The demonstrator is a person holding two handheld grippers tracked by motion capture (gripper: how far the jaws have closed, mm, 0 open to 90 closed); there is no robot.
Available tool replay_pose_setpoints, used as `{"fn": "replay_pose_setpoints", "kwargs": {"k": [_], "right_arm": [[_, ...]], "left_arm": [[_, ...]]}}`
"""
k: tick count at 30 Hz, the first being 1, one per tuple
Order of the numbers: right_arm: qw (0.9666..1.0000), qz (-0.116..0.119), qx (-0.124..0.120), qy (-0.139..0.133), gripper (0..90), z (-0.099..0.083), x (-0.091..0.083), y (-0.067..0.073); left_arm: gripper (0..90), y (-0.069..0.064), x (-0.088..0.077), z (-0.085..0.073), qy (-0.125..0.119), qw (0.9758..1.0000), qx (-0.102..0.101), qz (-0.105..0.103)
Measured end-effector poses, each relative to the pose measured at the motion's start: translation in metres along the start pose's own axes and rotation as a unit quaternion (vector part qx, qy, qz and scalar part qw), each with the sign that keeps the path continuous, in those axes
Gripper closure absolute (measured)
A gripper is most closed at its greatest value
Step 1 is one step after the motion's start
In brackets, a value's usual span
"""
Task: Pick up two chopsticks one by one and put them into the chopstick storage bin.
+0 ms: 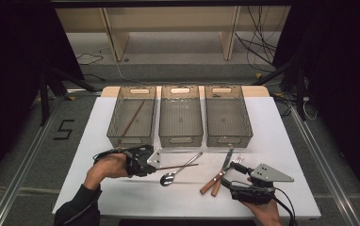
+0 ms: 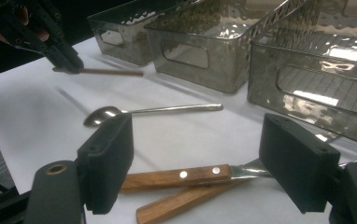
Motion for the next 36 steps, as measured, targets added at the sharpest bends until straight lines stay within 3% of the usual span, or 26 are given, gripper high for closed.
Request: {"fn": "replay_pose_setpoints", "kwargs": {"k": [3, 6, 7, 10, 12, 20, 27, 29, 35, 36], "right_arm": [[1.0000, -0.001, 0.001, 0.000, 27.1, 0.000, 0.000, 0.000], [1.0000, -0.001, 0.003, -0.001, 27.1, 0.000, 0.000, -0.001], [1.0000, -0.001, 0.003, -0.001, 27.1, 0.000, 0.000, -0.001], [1.0000, -0.001, 0.004, 0.000, 27.1, 0.000, 0.000, -0.002], [1.0000, -0.001, 0.005, 0.000, 27.1, 0.000, 0.000, -0.002], [1.0000, 0.000, 0.006, -0.002, 27.1, 0.000, 0.000, -0.002], [1.0000, 0.000, 0.005, 0.000, 27.1, 0.000, 0.000, -0.002], [1.0000, 0.000, 0.005, -0.001, 27.1, 0.000, 0.000, -0.002], [1.0000, 0.001, 0.006, -0.002, 27.1, 0.000, 0.000, -0.002], [1.0000, 0.001, 0.006, -0.002, 27.1, 0.000, 0.000, -0.002]], "left_arm": [[84.7, 0.006, -0.003, 0.001, -0.013, 0.9993, -0.033, 0.011], [84.7, 0.013, -0.007, -0.001, -0.024, 0.9971, -0.071, 0.018], [84.7, 0.017, -0.008, -0.002, -0.035, 0.9947, -0.094, 0.020], [84.7, 0.027, -0.012, -0.006, -0.044, 0.9911, -0.124, 0.021], [84.7, 0.034, -0.013, -0.009, -0.051, 0.9867, -0.154, 0.015], [84.7, 0.063, -0.031, -0.021, -0.075, 0.9708, -0.227, 0.013], [84.7, 0.091, -0.050, -0.031, -0.095, 0.9573, -0.273, 0.014], [84.7, 0.100, -0.053, -0.035, -0.092, 0.9545, -0.283, 0.019], [84.7, 0.123, -0.054, -0.044, -0.105, 0.9399, -0.324, 0.022], [84.7, 0.127, -0.054, -0.045, -0.104, 0.9387, -0.328, 0.023]]}}
Point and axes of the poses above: each handheld gripper's, and its own axes: x roughly forward along the jaws, z roughly out of its top, y roughly to its left, the point moved 1 cm from there along x, roughly forward along the jaws, and after that the axes turned 15 degrees about y, right-handed, at the moved point
